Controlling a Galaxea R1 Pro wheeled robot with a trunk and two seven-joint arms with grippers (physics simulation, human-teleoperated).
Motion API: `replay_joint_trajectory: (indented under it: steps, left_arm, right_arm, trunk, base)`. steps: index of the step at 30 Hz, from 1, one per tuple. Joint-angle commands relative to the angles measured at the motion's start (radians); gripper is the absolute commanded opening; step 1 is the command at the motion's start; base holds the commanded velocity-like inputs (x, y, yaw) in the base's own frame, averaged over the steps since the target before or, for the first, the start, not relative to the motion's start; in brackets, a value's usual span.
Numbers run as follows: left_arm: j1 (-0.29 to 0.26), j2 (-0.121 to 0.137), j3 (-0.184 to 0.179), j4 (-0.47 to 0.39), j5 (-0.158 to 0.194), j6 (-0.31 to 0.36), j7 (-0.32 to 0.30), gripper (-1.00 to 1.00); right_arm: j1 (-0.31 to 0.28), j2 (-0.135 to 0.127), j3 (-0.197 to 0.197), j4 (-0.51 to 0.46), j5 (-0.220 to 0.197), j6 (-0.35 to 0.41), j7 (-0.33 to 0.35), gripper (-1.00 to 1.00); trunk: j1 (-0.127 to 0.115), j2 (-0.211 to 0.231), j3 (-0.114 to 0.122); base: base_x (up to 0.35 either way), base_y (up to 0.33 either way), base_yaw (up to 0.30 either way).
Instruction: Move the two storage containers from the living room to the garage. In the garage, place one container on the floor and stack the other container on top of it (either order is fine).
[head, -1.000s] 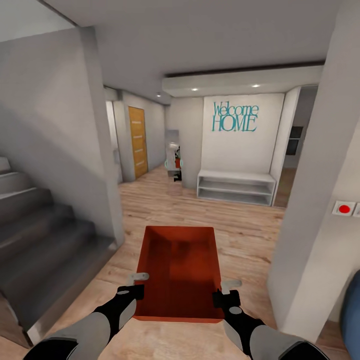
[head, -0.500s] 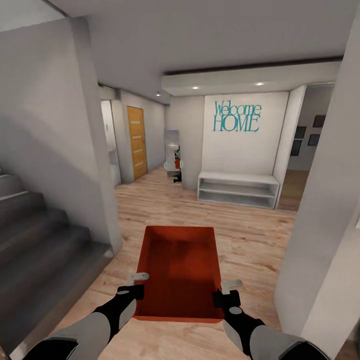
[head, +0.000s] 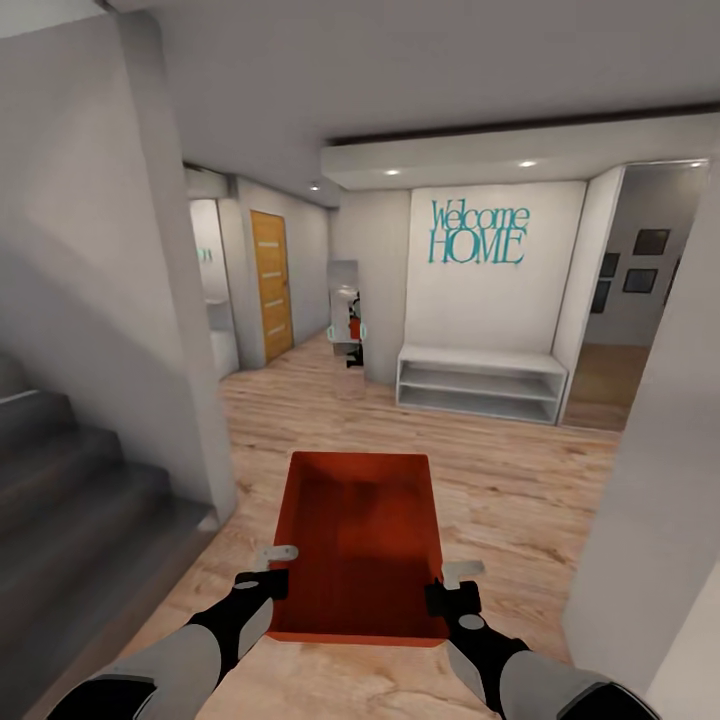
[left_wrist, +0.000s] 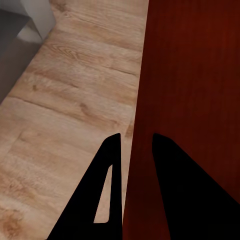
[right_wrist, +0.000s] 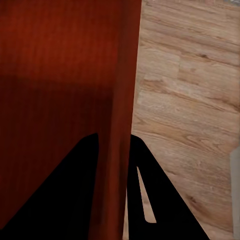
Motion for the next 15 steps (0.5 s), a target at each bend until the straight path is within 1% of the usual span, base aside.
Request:
replay_joint_trajectory:
  steps: [1,15]
  left_arm:
    - [0.000,0.006,0.003,-0.003,-0.010,0.003,0.012,-1.00]
    - [0.000,0.005,0.001,0.002,-0.009,0.004,0.012,-1.00]
  right_arm:
    - [-0.001,0.001,-0.078,-0.001,-0.002,-0.002,0.001,-1.00]
    - [-0.001,0.002,-0.077,0.000,0.001,0.002,0.003,-1.00]
  trunk:
    - [0.001,-0.001,-0.002]
    - [0.001,-0.001,-0.002]
  base:
    - [0.322,0.000,0.000]
    - [0.322,0.000,0.000]
